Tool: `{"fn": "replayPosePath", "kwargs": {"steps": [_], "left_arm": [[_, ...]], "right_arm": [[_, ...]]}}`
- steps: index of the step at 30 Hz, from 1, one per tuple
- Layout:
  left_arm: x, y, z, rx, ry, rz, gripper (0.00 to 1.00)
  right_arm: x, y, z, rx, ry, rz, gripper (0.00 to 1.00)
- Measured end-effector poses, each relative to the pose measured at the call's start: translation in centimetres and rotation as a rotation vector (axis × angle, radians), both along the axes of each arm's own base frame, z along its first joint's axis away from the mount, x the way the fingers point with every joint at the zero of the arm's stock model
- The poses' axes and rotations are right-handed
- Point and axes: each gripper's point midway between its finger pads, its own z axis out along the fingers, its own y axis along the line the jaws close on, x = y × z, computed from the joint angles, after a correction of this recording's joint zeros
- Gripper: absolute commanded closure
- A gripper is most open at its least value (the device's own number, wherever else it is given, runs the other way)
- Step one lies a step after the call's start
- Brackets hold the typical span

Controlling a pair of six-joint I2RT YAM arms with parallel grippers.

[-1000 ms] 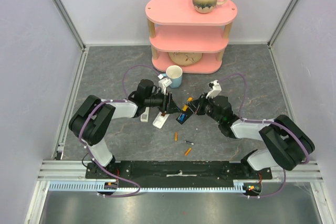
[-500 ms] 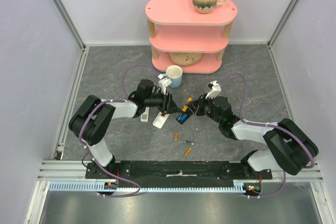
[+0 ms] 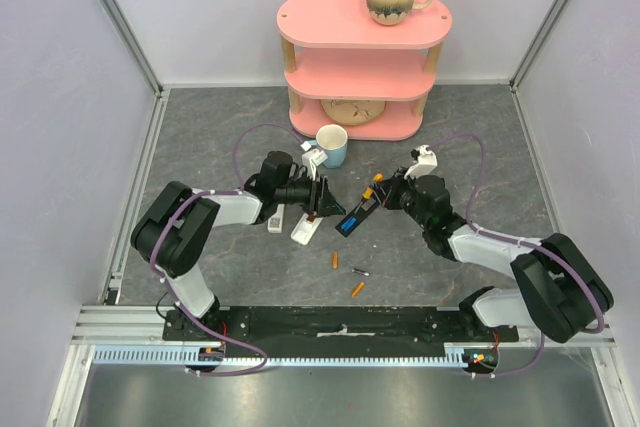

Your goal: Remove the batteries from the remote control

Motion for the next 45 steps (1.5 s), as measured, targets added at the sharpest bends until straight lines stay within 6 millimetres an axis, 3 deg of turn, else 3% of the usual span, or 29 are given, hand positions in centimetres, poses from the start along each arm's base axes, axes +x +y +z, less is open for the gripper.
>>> {"fn": "replayPosePath", "kwargs": {"steps": [5, 21, 45], "left_arm": [[0.0, 0.0, 0.0, -0.001, 0.001, -0.002, 0.49], [-0.1, 0.0, -0.2, 0.002, 0.006, -0.003, 0.48], [-0.1, 0.0, -0.3, 0.003, 0.009, -0.004, 0.48]], "right_arm": [[0.3, -0.6, 0.1, -0.002, -0.004, -0.018, 1.0], [-0.6, 0.1, -1.0, 0.013, 0.029, 0.037, 1.0], [-2.5, 1.1, 0.1, 0.061, 0.027, 0.105, 1.0]]}}
